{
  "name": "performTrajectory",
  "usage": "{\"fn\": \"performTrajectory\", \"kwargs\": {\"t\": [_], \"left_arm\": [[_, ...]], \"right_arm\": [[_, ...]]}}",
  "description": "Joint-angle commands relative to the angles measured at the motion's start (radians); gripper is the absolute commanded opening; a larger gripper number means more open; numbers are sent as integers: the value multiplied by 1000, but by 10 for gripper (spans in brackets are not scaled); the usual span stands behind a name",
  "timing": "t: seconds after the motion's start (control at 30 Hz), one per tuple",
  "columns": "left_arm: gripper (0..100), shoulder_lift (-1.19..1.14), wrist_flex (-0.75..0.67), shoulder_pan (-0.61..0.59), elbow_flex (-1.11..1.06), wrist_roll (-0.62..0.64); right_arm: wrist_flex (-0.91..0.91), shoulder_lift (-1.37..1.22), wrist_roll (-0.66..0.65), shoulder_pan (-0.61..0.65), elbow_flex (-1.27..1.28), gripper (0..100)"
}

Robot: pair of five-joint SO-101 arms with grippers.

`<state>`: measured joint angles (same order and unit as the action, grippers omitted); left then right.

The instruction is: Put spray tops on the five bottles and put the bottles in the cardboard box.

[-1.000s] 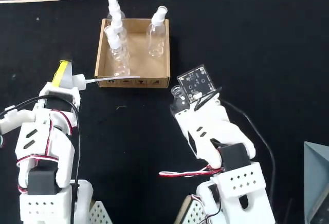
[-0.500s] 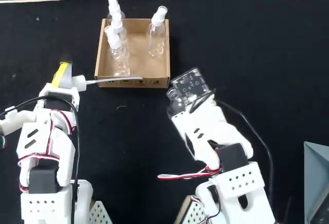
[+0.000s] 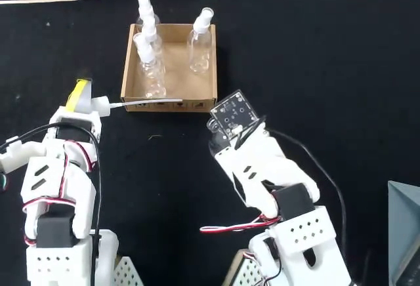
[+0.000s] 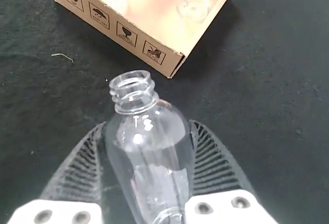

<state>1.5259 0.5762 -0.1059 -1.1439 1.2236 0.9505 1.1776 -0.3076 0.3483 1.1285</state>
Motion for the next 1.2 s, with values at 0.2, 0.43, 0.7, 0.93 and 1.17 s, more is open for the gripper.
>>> {"fn": "performTrajectory", "kwargs": {"t": [0.2, 0.43, 0.7, 0.93, 1.17], "left_arm": [[29, 14, -18, -5, 1, 3], [29, 14, -17, 2, -8, 0], [29, 14, -17, 4, -10, 0], [29, 14, -9, 4, -10, 0], [29, 14, 11, 30, -10, -2]], "right_arm": [[-66, 33, -64, 86, 31, 12], [-132, 33, -78, 92, 70, 12], [-153, 33, -78, 92, 82, 12], [-158, 33, -78, 92, 82, 12], [-158, 33, -74, 92, 82, 12]]}}
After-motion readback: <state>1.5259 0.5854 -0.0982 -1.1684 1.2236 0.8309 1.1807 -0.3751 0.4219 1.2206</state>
